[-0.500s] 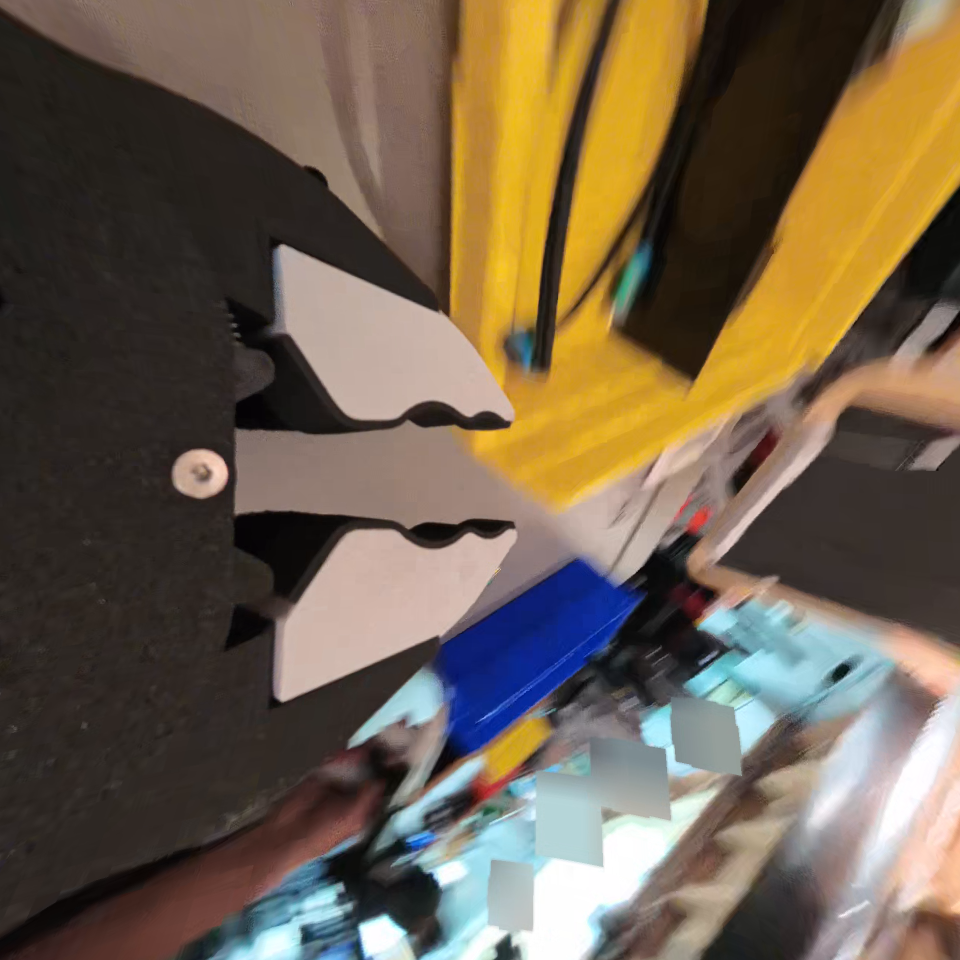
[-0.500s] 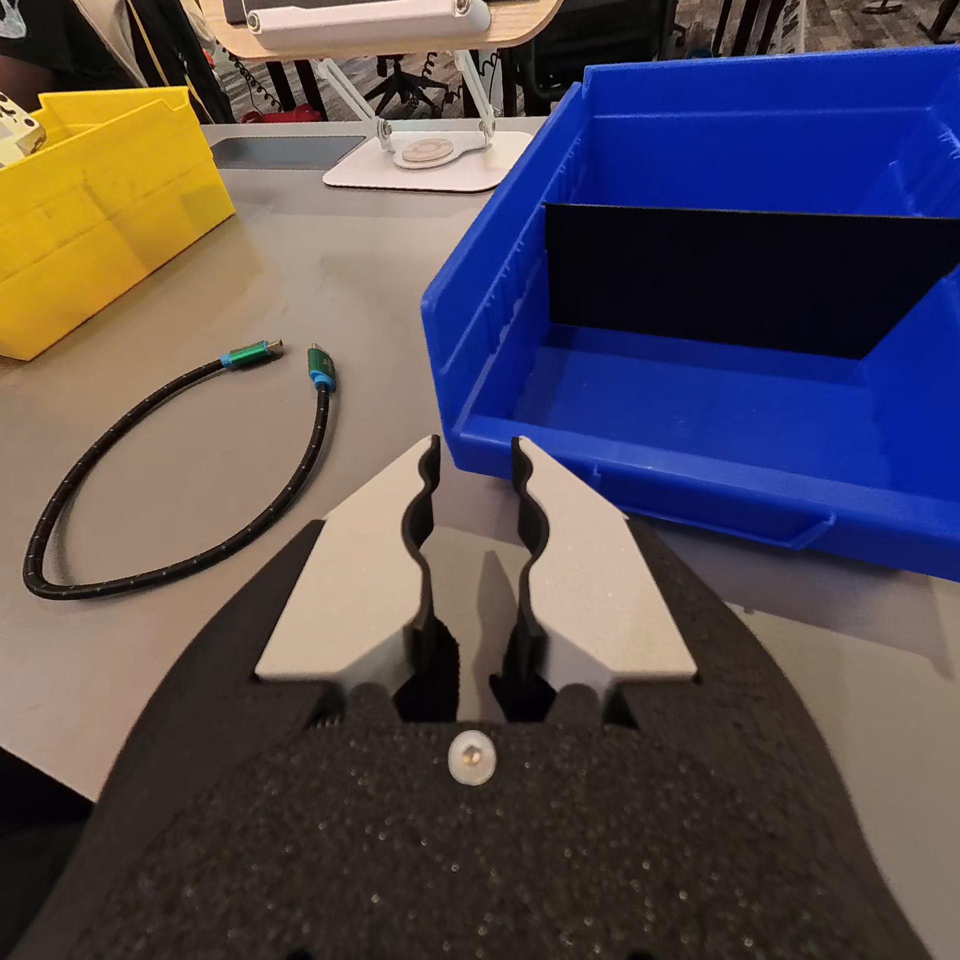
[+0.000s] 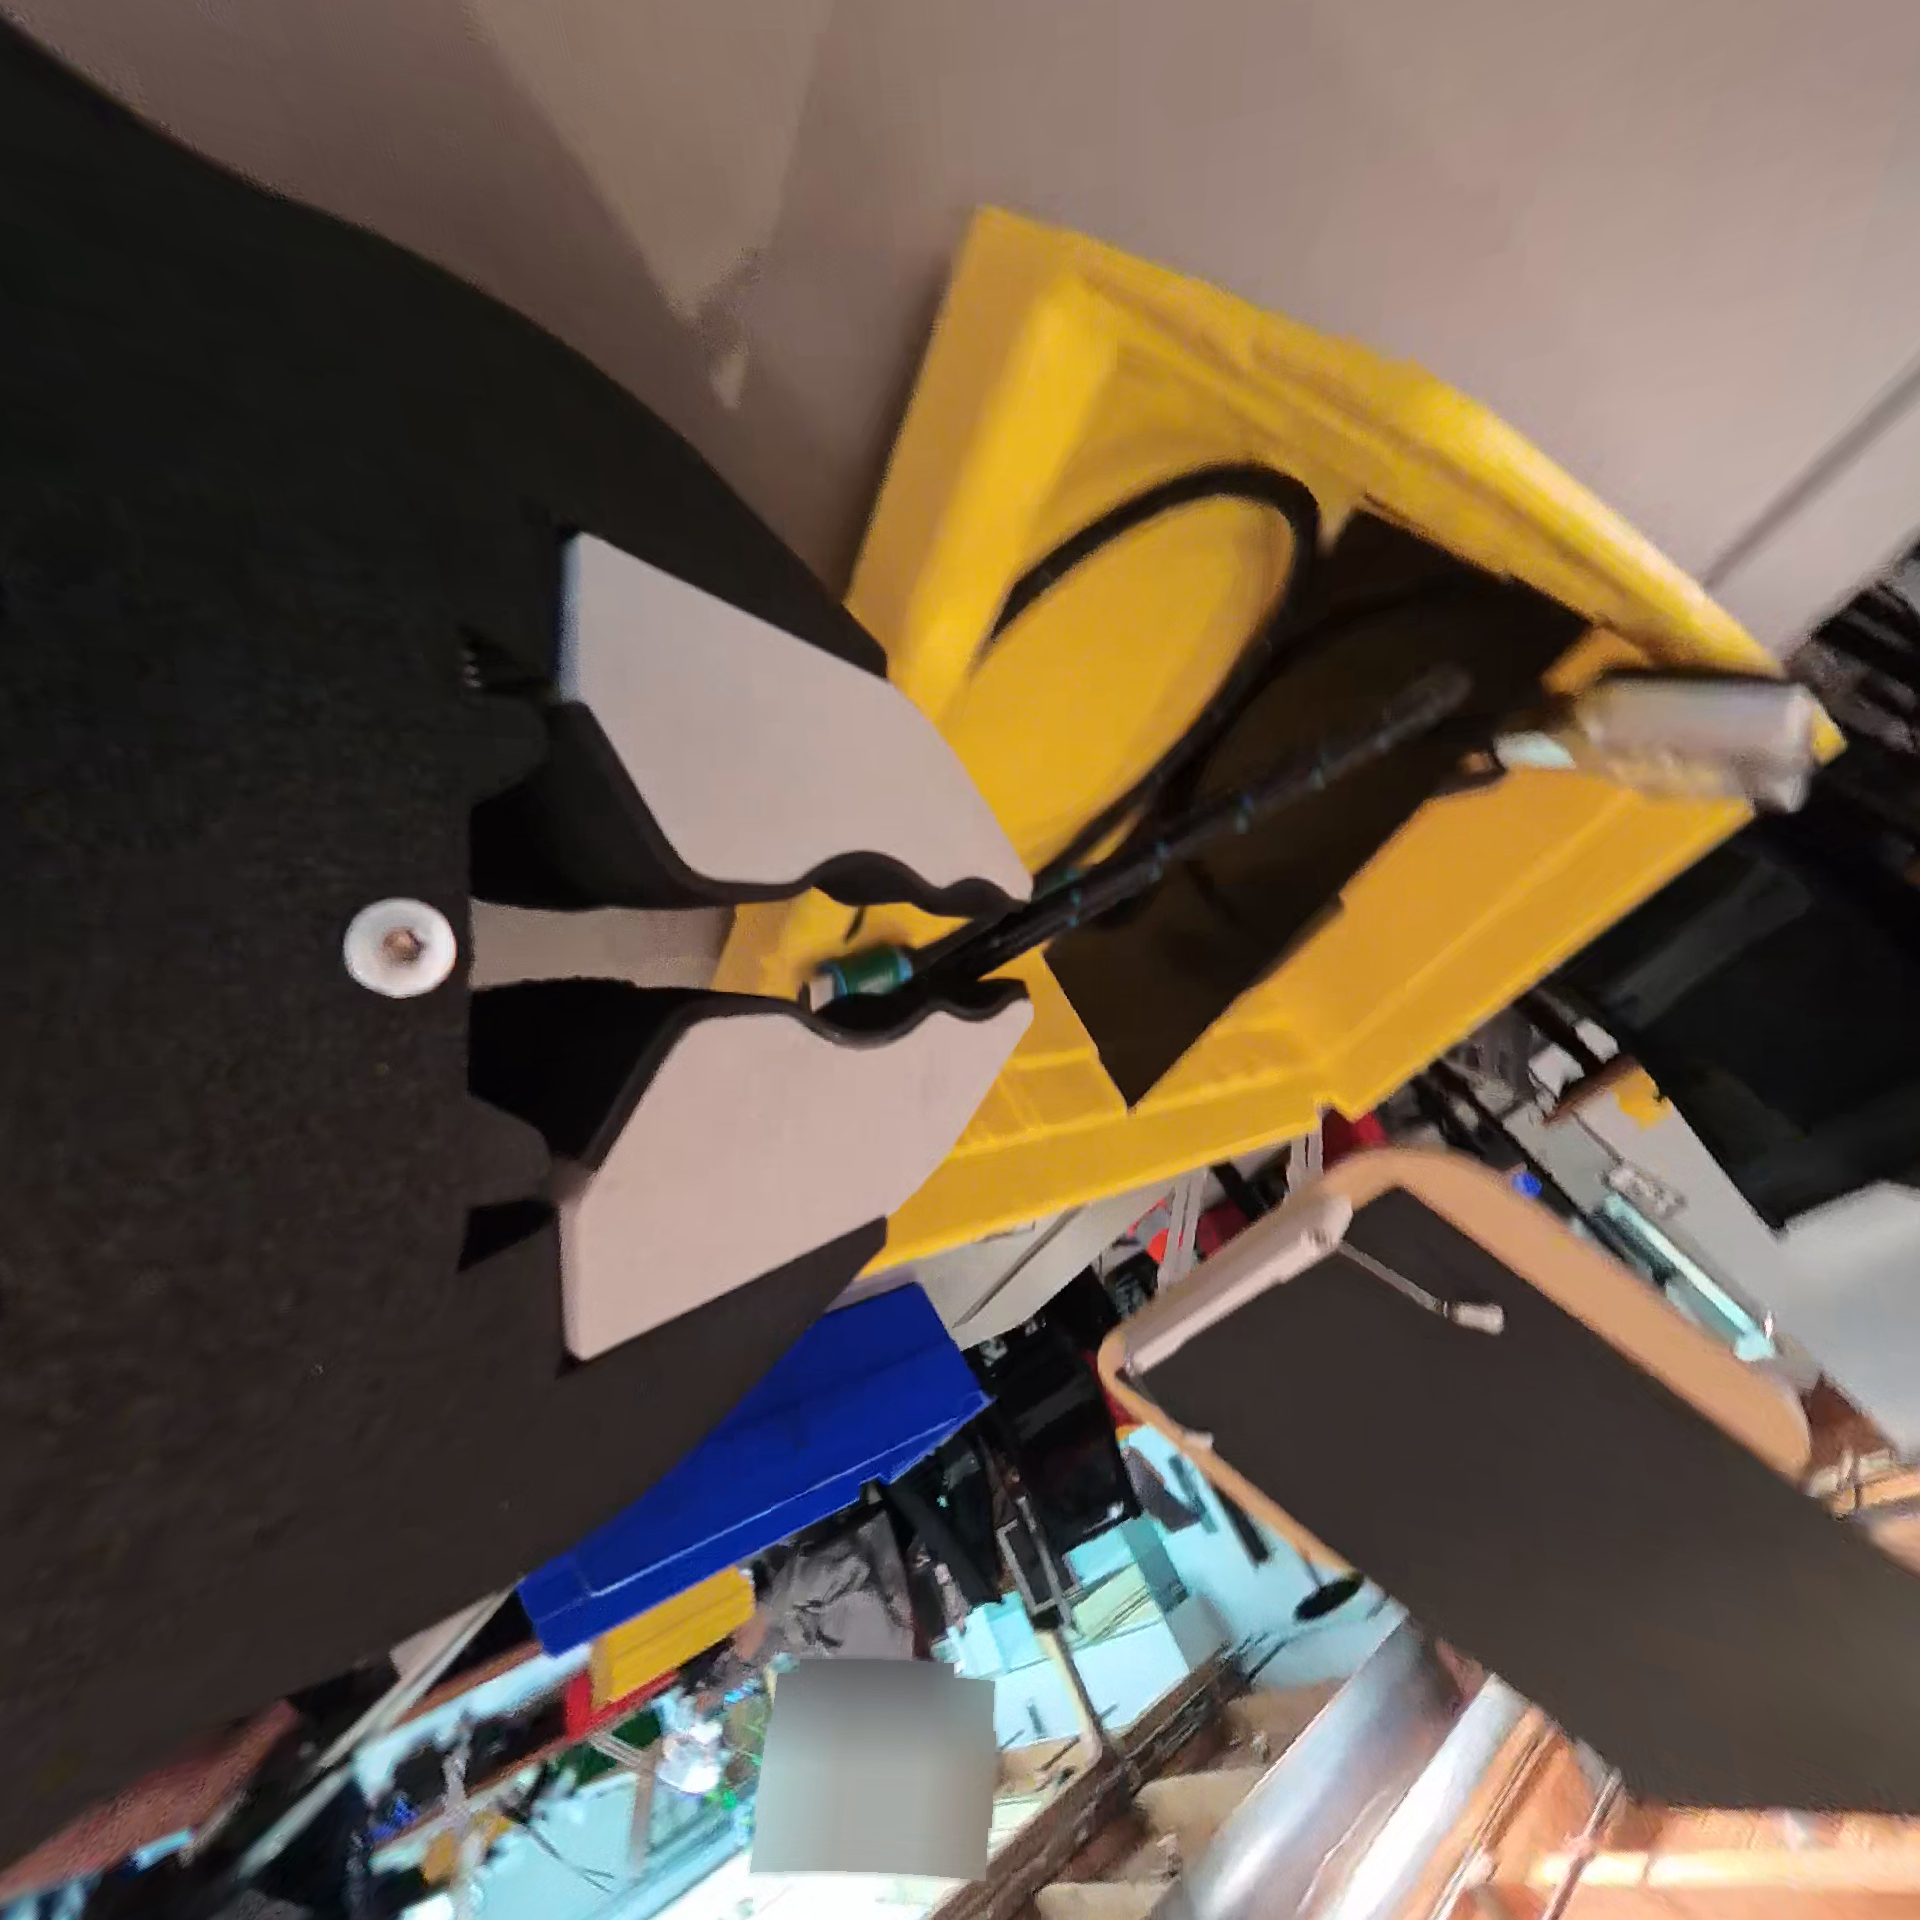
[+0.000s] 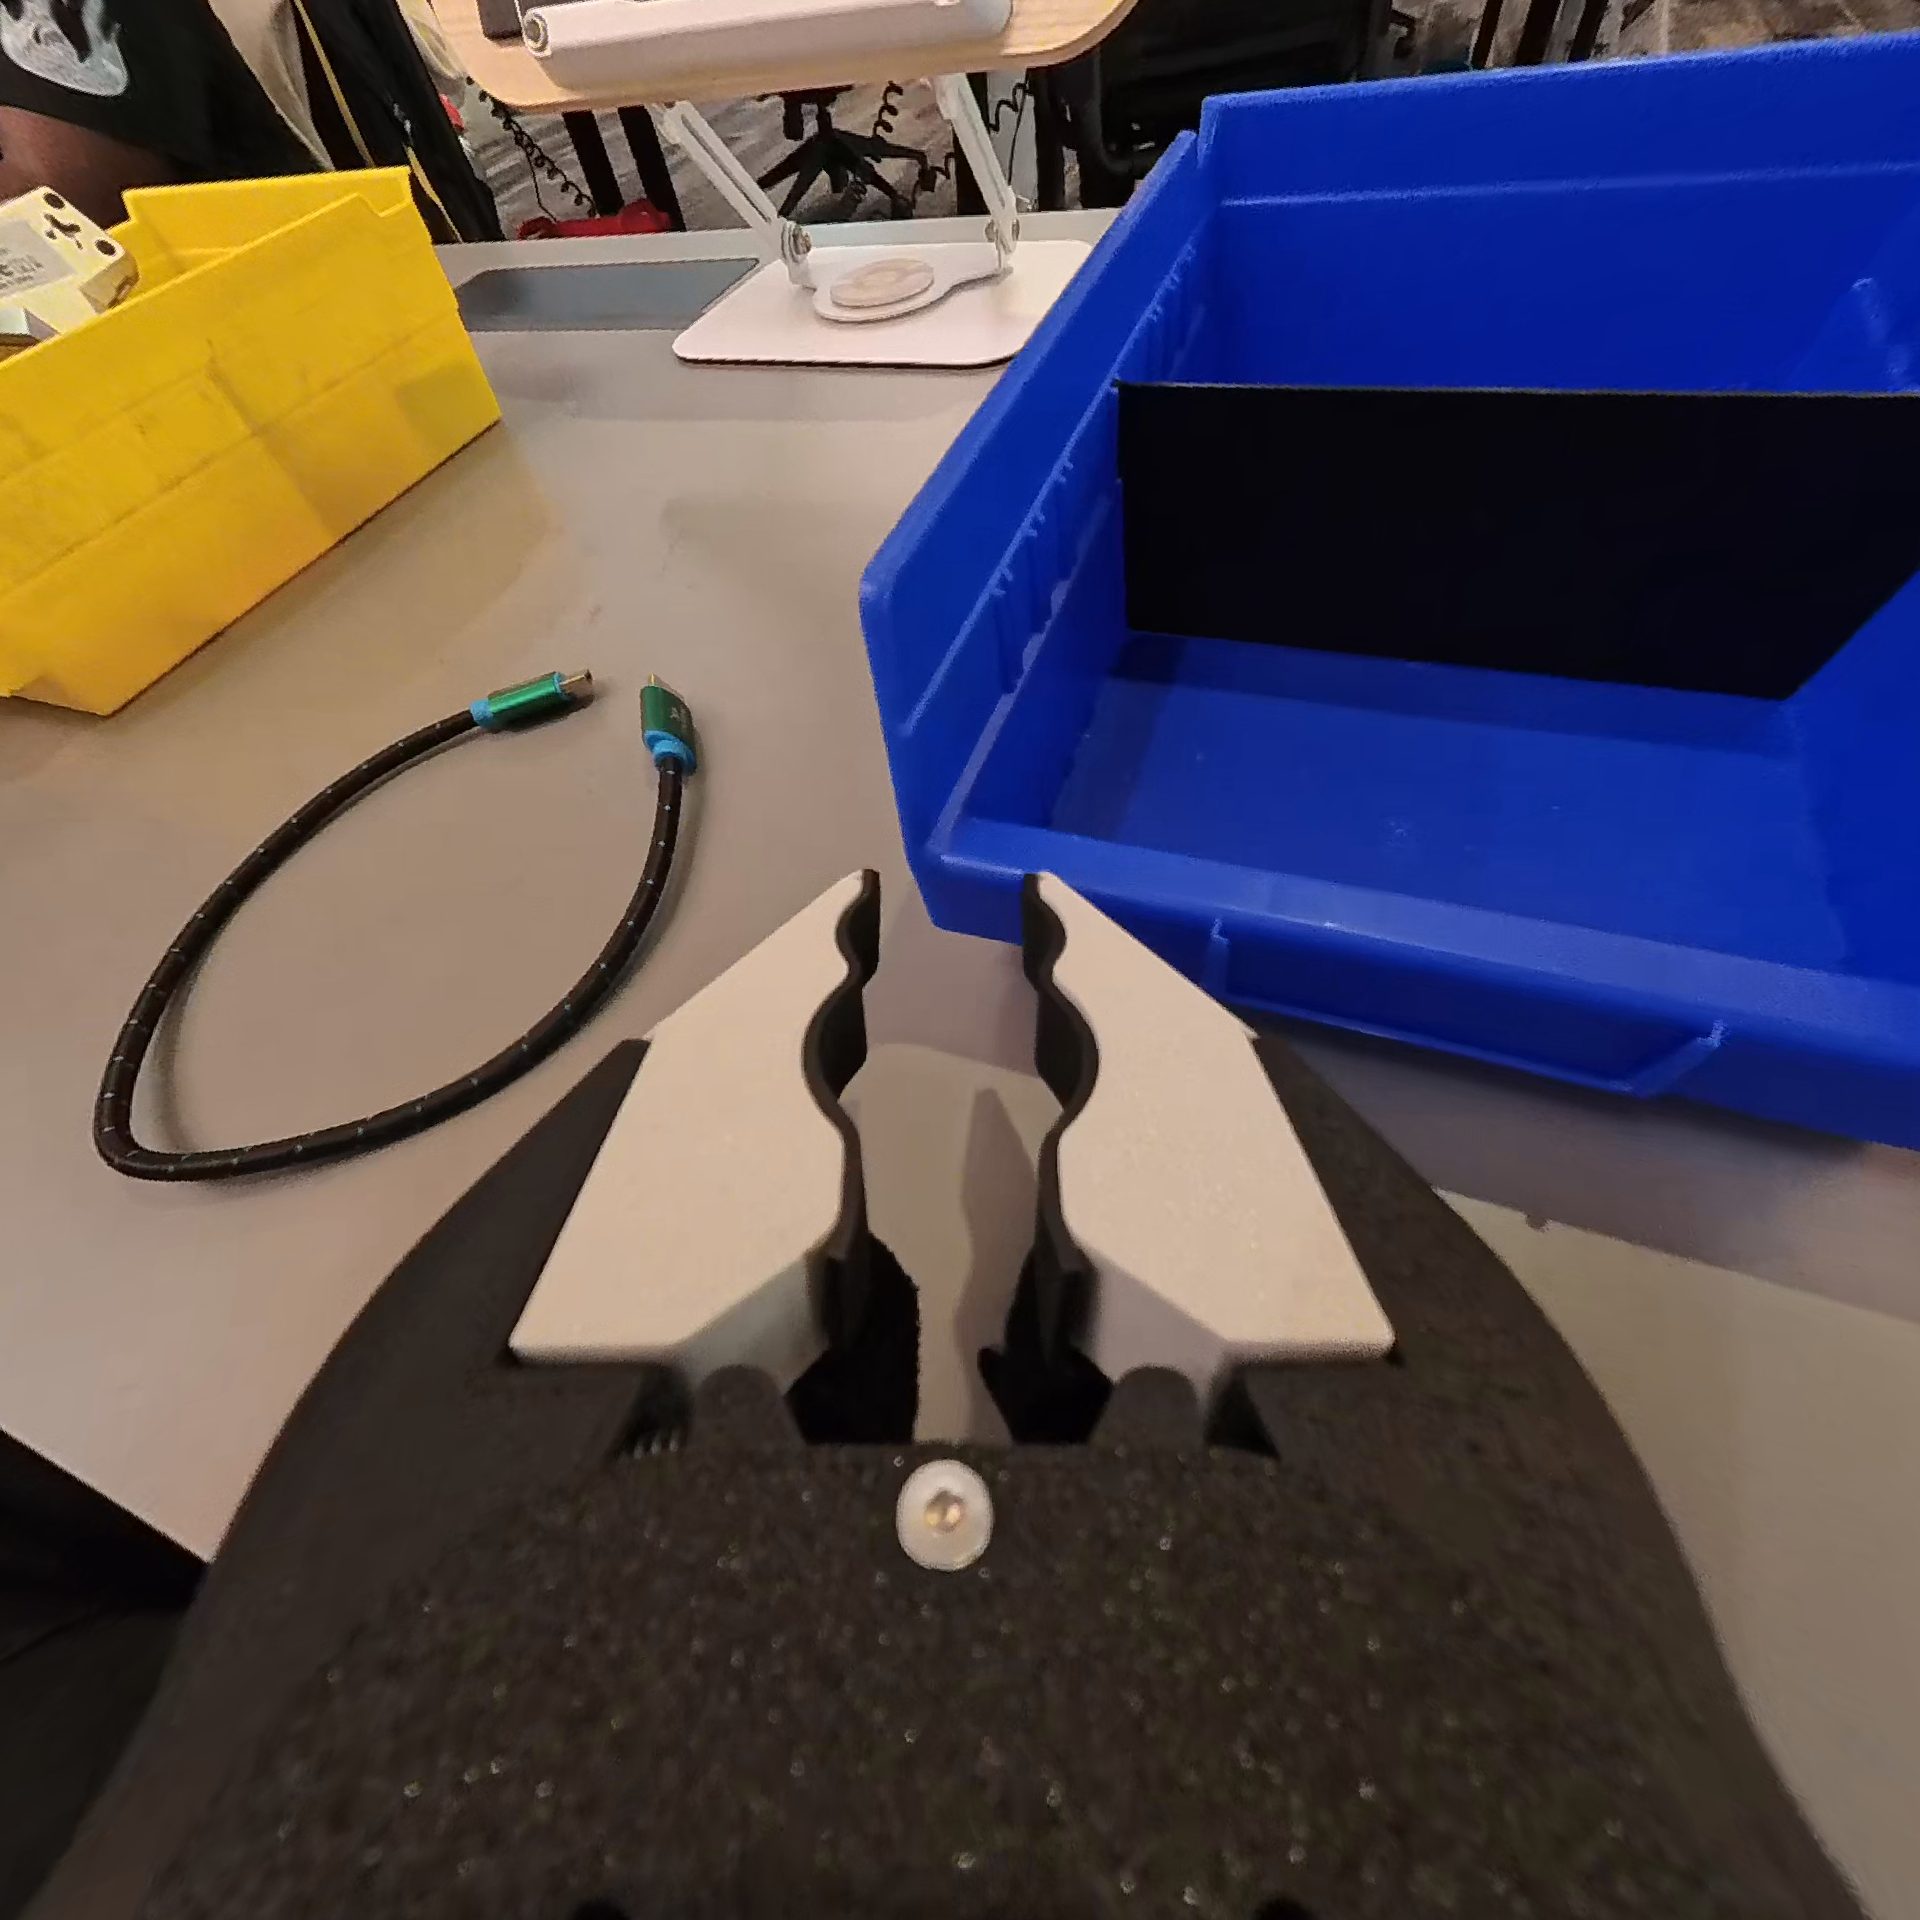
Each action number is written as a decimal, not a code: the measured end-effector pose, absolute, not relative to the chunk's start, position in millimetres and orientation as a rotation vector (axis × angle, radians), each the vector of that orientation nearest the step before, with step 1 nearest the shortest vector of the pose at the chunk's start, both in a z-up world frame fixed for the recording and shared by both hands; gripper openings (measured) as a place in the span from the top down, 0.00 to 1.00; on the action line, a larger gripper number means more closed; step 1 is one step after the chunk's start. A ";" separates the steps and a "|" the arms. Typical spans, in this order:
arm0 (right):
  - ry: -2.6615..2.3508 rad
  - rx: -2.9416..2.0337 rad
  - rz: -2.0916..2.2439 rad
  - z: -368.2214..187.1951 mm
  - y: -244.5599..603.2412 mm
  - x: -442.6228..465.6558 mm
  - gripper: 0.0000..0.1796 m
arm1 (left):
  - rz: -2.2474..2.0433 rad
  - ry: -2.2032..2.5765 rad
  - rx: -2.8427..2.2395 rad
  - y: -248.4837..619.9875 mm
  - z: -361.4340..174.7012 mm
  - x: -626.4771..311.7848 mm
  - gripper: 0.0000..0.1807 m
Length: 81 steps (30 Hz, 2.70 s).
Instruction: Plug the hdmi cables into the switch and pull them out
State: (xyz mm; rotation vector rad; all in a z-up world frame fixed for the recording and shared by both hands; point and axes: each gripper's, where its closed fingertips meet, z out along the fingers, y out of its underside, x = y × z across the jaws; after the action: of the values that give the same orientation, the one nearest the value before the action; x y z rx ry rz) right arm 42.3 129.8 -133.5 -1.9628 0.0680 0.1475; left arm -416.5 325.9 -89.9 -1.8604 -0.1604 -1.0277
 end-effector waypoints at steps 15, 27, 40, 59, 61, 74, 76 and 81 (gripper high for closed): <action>0.057 -1.979 0.139 -136.8 128.6 42.5 0.85 | 0.016 1.059 -0.935 164.5 10.1 -265.9 0.96; 0.060 -1.971 0.149 -135.2 127.5 42.5 0.85 | -0.262 1.776 -1.158 116.3 -158.4 -192.9 0.96; 0.054 -1.975 0.149 -135.7 127.7 40.2 0.85 | -0.958 1.494 -1.552 93.2 -122.1 -185.5 0.84; 0.068 -1.981 0.178 -138.2 127.4 42.2 0.85 | -1.070 1.275 -1.836 207.7 -73.9 -291.7 0.71; 0.083 -1.969 0.201 -136.1 128.2 42.7 0.85 | -0.860 1.347 -1.941 247.8 -70.8 -303.1 0.70; 0.045 -1.992 0.234 -140.9 134.9 32.7 0.86 | -0.132 1.529 -2.546 490.5 -129.4 -310.1 0.64; 0.054 -1.994 0.237 -141.9 133.8 35.0 0.86 | -0.091 1.500 -2.607 500.9 -143.4 -309.2 0.62; 0.077 -1.997 0.263 -144.2 133.1 38.2 0.86 | -0.141 1.532 -2.658 497.1 -169.5 -293.7 0.57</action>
State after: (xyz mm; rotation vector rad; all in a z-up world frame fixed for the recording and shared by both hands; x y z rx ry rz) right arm 38.2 133.1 -144.2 -1.9974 0.0766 0.2628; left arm -293.7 497.1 -169.5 -2.6578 1.5319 -0.1415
